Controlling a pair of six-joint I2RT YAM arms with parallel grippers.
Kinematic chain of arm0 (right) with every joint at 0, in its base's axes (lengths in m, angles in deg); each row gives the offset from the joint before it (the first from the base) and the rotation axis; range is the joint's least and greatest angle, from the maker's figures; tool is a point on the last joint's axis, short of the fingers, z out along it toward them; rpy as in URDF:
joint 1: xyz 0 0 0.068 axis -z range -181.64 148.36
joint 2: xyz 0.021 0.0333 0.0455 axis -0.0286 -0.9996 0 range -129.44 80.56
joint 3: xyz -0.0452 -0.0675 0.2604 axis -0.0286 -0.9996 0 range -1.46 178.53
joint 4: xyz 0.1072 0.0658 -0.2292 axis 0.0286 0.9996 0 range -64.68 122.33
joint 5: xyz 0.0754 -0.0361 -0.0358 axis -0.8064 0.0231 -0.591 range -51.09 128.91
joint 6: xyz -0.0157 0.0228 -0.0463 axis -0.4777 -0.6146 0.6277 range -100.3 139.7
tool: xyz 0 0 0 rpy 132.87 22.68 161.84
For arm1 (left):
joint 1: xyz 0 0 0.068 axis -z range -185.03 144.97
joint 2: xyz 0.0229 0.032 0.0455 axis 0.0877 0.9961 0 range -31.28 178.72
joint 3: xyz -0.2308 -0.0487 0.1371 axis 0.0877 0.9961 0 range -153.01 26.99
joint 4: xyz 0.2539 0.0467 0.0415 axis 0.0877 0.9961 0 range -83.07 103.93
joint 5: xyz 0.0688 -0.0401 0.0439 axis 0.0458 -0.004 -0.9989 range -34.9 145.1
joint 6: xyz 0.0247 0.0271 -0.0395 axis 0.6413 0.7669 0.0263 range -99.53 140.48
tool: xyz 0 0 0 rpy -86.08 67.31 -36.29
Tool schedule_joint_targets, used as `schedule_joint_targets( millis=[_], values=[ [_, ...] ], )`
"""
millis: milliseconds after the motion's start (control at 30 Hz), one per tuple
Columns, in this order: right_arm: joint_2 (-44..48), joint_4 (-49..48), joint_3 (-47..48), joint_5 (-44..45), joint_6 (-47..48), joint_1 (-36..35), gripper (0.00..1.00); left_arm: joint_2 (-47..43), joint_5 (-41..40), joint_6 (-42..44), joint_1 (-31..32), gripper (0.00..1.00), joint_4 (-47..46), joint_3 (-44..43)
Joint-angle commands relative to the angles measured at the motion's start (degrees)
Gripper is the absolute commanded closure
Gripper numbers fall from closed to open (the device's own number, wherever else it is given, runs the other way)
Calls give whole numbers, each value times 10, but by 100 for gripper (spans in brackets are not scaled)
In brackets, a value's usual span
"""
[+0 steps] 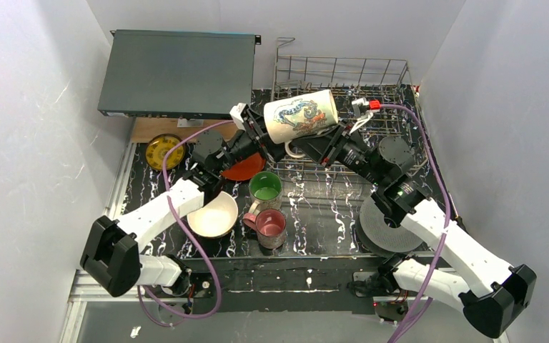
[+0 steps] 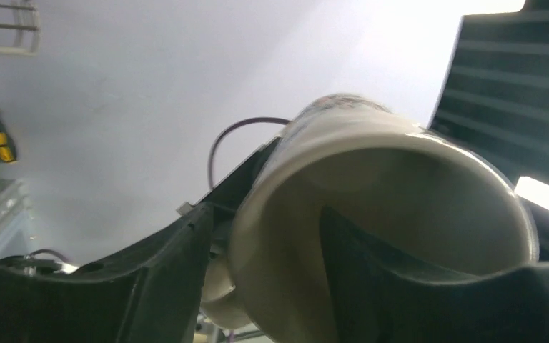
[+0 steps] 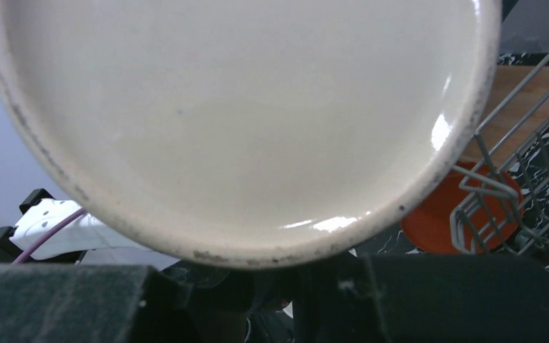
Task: Load the mixed dishes into the dish rack
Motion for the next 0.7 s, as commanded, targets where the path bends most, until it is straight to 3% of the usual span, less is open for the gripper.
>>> schedule_joint_targets(
  millis=[0, 200, 367, 667],
  values=[
    [35, -48, 63, 29, -12, -7, 99, -45, 21, 80, 11, 36, 86, 21],
    [41, -17, 79, 47, -4, -6, 99, -79, 7, 136, 5, 19, 165, 55],
    [53, 27, 92, 87, 27, -4, 99, -130, -27, 212, -15, 3, 287, 51],
    [51, 113, 129, 134, 108, 26, 99, -233, -141, 458, -55, 2, 622, -56]
  ],
)
